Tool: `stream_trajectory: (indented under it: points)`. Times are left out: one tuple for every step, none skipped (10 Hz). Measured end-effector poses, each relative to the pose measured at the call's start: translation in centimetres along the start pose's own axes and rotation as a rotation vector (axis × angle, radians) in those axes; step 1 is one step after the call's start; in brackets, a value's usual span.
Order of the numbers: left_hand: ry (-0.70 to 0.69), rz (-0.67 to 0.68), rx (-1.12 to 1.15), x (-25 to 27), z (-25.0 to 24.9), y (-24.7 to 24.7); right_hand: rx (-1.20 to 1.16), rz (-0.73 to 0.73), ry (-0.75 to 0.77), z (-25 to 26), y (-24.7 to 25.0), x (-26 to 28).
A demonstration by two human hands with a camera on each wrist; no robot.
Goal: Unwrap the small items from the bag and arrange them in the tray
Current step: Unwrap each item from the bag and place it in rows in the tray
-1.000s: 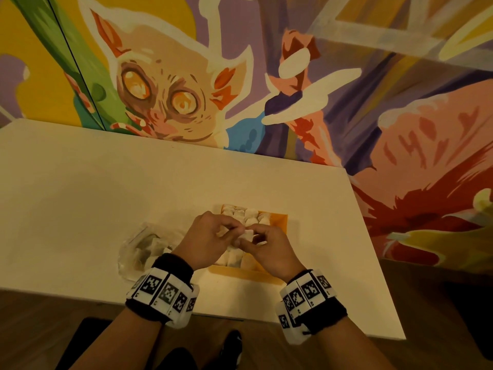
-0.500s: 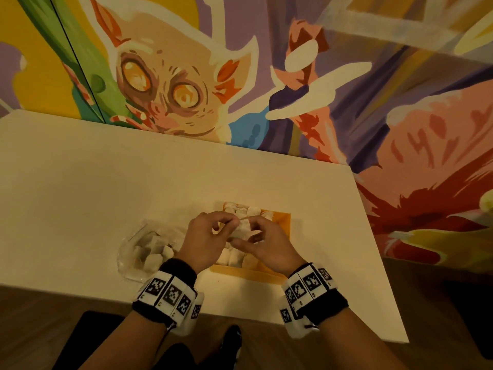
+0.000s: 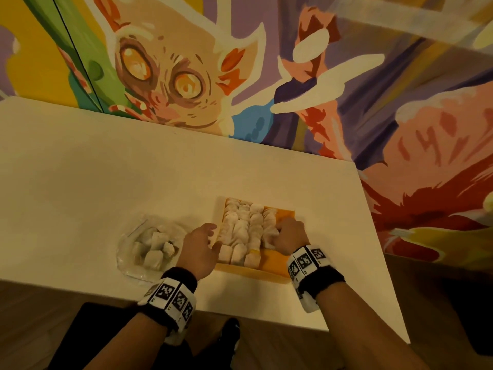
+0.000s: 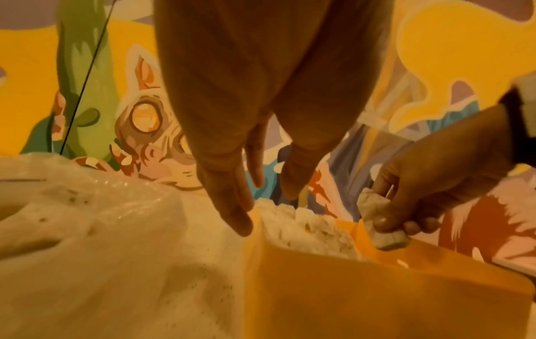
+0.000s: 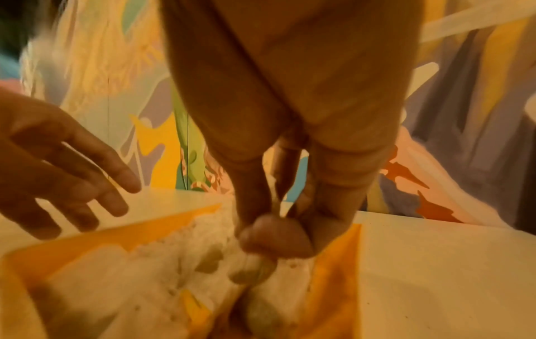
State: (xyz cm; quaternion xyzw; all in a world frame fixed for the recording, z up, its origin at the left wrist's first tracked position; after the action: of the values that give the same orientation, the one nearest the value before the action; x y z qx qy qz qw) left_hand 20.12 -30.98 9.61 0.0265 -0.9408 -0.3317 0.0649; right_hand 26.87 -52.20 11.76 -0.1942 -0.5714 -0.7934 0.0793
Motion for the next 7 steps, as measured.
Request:
stream_trajectory:
  points:
    - [0.039, 0.081, -0.07, 0.1, 1.0, -1.2, 0.095, 0.028, -0.115, 0.1, -0.8, -1.1]
    - [0.041, 0.129, -0.149, 0.0, 1.3, -1.9, 0.066, 0.034, -0.163, 0.5, -1.5, -1.4]
    - [0.038, 0.161, -0.204, 0.0, 1.6, -2.3, 0.071, 0.054, -0.222, 1.1, -1.8, -1.4]
    - [0.046, 0.184, -0.23, -0.1, 1.9, -2.4, 0.01, 0.106, -0.261, 1.3, -2.4, -2.6]
    - [0.051, 0.184, -0.229, -0.3, 1.8, -2.4, 0.009, 0.122, -0.239, 1.7, -2.4, -3.1]
    - [0.055, 0.18, -0.224, -0.3, 2.0, -2.4, -0.05, 0.1, -0.282, 1.7, -2.6, -3.0]
    - [0.065, 0.182, -0.245, -0.4, 2.1, -2.5, 0.001, 0.086, -0.234, 0.8, -4.0, -2.6]
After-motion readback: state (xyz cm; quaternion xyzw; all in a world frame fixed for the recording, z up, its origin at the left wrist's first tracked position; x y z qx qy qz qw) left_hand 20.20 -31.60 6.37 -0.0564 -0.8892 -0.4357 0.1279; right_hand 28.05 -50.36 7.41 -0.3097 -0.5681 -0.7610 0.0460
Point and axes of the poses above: each hand's wrist, its own x-axis away from the middle knuckle, its own y-axis out of the back of the hand, z = x × y, the point moved 3 cm from there along -x, towards the middle knuckle, and after that the axes turned 8 degrees about -y, right-handed, at the moved point
